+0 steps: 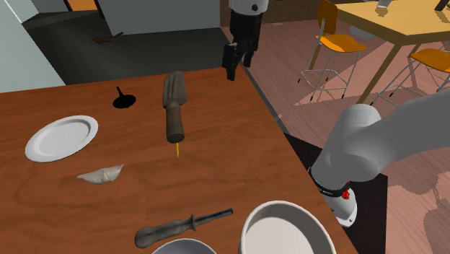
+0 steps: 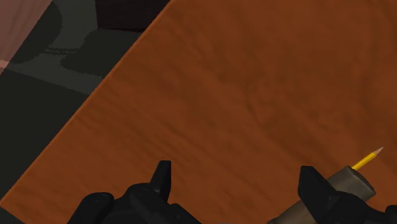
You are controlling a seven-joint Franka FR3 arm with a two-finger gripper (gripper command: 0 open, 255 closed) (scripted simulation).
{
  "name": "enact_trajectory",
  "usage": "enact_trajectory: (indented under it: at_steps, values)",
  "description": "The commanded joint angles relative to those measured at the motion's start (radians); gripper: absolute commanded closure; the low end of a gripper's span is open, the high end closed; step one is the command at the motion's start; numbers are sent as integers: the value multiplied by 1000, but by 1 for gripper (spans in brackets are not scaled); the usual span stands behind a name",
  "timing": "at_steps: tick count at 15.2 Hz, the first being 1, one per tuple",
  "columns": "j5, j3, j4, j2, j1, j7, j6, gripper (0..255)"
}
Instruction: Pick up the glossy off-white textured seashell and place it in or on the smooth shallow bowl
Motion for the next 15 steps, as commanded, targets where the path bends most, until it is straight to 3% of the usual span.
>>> enact_trajectory:
  at_steps: [1,15]
  values:
    - [16,18,12,54,18,0,45,0]
    - [68,157,208,445,127,8,260,0]
